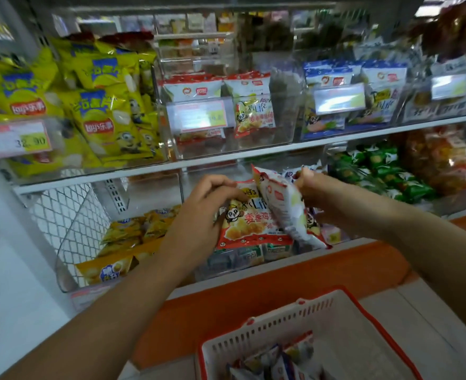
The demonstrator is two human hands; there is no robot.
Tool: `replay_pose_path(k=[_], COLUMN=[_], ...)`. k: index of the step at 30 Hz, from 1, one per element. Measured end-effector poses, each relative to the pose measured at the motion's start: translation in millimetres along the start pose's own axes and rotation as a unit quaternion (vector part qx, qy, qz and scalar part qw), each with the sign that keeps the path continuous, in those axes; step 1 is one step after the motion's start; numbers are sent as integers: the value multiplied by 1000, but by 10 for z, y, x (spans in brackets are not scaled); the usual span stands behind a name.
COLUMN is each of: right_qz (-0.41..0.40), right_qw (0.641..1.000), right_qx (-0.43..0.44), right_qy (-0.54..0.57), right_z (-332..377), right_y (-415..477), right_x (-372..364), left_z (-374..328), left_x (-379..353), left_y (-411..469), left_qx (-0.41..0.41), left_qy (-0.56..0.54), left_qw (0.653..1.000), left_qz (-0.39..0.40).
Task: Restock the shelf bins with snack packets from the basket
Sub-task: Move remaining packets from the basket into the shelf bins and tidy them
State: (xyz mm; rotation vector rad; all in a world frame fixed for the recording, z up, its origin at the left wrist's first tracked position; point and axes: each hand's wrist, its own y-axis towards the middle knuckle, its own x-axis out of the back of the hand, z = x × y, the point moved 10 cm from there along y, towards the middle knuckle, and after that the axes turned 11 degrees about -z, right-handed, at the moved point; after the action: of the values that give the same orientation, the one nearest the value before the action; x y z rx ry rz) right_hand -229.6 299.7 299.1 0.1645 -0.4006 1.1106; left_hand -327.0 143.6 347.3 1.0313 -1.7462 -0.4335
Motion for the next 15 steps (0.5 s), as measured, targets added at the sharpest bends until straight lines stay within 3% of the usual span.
replay_pose_path(k=[4, 8, 12, 15], right_qz=[16, 89, 82, 32], right_qw=[1000, 995, 990, 990], right_qx=[25, -2, -15, -22], right_qy=[0, 43, 116, 136], right_z=[295, 396, 423, 564], right_y=[27, 9, 55, 163], right_x=[76, -123, -211, -171], left_z=[-158, -302, -250, -239], left_x=[72, 152, 207, 250], left_y=[111, 195, 240, 292], left_qx=[-73, -104, -62, -12], left_qy=[22, 11, -5, -36], left_qw=[997, 994, 998, 999], left_qz=[1, -30, -26, -13])
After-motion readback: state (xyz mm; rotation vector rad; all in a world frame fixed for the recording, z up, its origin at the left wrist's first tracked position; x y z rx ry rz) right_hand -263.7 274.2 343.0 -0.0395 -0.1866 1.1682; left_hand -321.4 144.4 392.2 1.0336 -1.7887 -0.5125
